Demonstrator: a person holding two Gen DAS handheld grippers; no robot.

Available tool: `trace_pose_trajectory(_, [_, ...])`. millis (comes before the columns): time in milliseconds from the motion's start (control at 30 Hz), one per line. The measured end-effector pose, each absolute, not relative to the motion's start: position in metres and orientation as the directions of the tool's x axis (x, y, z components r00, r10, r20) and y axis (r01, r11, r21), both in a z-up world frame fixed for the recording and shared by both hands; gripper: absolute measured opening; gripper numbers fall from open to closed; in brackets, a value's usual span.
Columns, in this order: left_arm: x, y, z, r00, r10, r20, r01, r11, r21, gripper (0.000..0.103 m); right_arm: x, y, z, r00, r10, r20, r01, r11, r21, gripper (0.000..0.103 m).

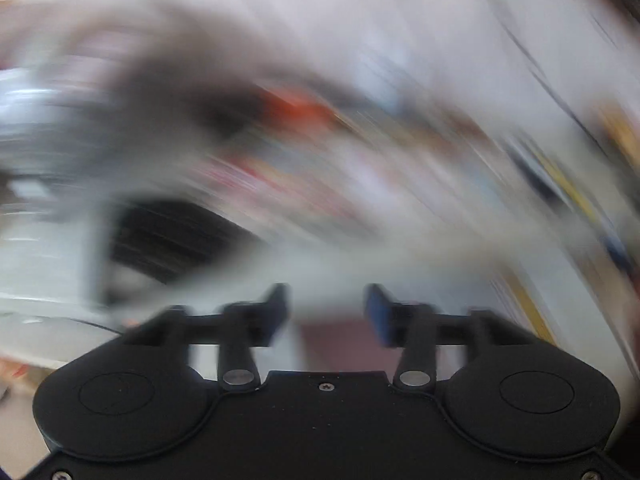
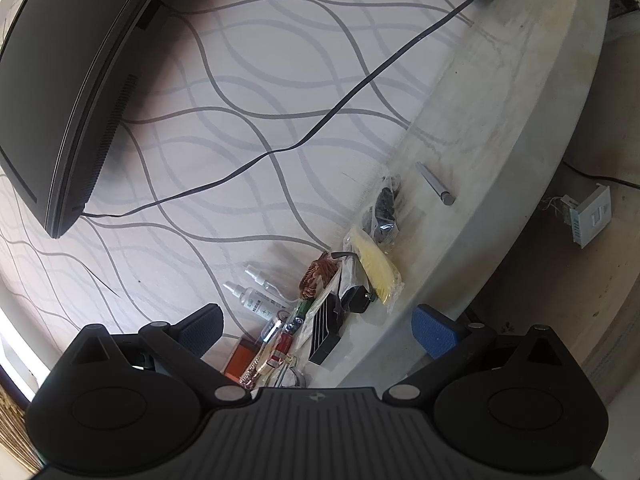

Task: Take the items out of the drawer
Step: 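Lower the left gripper into the drawer and grasp the red round tin, then lift the red tin onto the countertop and open the left gripper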

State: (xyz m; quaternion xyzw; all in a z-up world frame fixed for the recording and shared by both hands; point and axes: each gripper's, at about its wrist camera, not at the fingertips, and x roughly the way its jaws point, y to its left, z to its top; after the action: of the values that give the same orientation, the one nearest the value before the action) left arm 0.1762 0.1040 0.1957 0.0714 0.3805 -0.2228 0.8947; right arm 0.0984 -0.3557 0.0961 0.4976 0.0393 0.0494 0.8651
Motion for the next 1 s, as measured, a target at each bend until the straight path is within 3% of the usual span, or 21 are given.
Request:
trace_pose_trajectory(100, [0.163,0.055,0.17,0.427,-0.364,-0.828,0.587,0.808,-0.052,0.086,0.098,-0.355,0.097,0.992,0.123,-0.02,-0.045,0.502,0.864,0.103])
trace_pose_trajectory(300, [0.181,0.017,0.11,0.233,-0.201,-0.951,0.529,0.847,-0.049,0.088,0.098,-0.358,0.094,0.99,0.138,-0.012,-0.057,0.483,0.874,0.103])
trace_pose_trajectory(633, [0.192,0.013,0.068,0.135,-0.103,-0.986,0.461,0.887,-0.029,0.088,0.099,-0.36,0.093,0.989,0.145,0.001,-0.069,0.464,0.883,0.103])
trace_pose_trajectory(700, [0.194,0.016,0.064,0.126,-0.097,-0.987,0.453,0.891,-0.029,0.08,0.099,-0.36,0.093,0.989,0.145,0.002,-0.07,0.463,0.884,0.103])
trace_pose_trajectory(1000, [0.191,0.056,0.104,0.246,-0.169,-0.954,0.431,0.901,-0.049,0.076,0.1,-0.361,0.092,0.99,0.138,-0.002,-0.063,0.46,0.886,0.103])
